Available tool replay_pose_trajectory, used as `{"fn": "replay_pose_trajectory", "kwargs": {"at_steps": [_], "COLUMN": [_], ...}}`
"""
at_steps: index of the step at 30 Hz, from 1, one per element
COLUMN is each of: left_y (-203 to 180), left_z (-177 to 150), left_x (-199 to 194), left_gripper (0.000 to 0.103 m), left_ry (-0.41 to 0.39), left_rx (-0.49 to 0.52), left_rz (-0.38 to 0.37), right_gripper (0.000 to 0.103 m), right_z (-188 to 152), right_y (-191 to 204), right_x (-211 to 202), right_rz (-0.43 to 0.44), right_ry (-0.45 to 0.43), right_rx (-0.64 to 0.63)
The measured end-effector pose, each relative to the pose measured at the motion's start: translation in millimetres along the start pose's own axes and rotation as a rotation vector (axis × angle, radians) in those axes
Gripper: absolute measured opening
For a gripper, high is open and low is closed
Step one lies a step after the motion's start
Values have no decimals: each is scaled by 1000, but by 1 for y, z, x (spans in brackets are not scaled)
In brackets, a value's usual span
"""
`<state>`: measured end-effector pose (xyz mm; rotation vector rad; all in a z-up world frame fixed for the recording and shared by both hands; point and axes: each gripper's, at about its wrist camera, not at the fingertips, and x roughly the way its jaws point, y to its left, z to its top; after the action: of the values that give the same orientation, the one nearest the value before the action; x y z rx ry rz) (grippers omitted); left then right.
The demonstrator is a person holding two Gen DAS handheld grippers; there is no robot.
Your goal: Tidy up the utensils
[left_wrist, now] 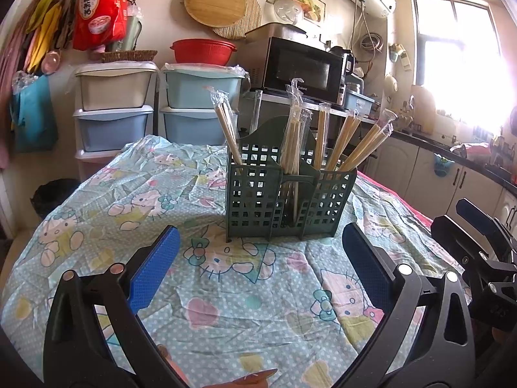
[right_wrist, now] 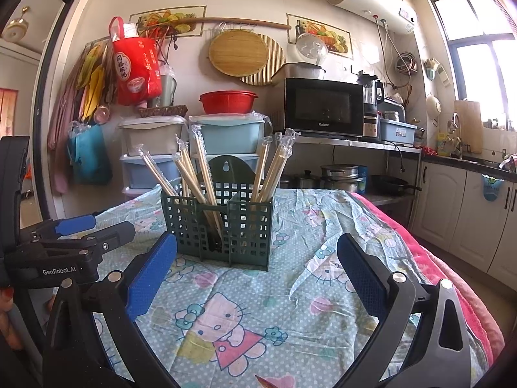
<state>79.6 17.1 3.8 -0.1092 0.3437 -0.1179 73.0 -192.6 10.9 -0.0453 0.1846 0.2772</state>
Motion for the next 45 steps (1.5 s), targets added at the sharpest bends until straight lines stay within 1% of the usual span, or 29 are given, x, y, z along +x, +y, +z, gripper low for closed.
{"fn": "replay_pose_trajectory", "kwargs": {"at_steps": [17,30,45], "left_y": [0,2,11], "left_z": [1,0,-1], "left_x": [-1,1,4], "left_gripper": [93,93,93], "left_ry": [-9,3,59], "left_rx": [7,-3,-14], "left_rz": [4,-1,25], "right_gripper": [97,97,97], "right_z": [0,-2,-1], "right_y": [-1,-1,-8], "right_x": [0,-1,1], "right_rz": [-2,-6,-28], "right_ry": [1,8,19], "right_rx": [6,9,12]}}
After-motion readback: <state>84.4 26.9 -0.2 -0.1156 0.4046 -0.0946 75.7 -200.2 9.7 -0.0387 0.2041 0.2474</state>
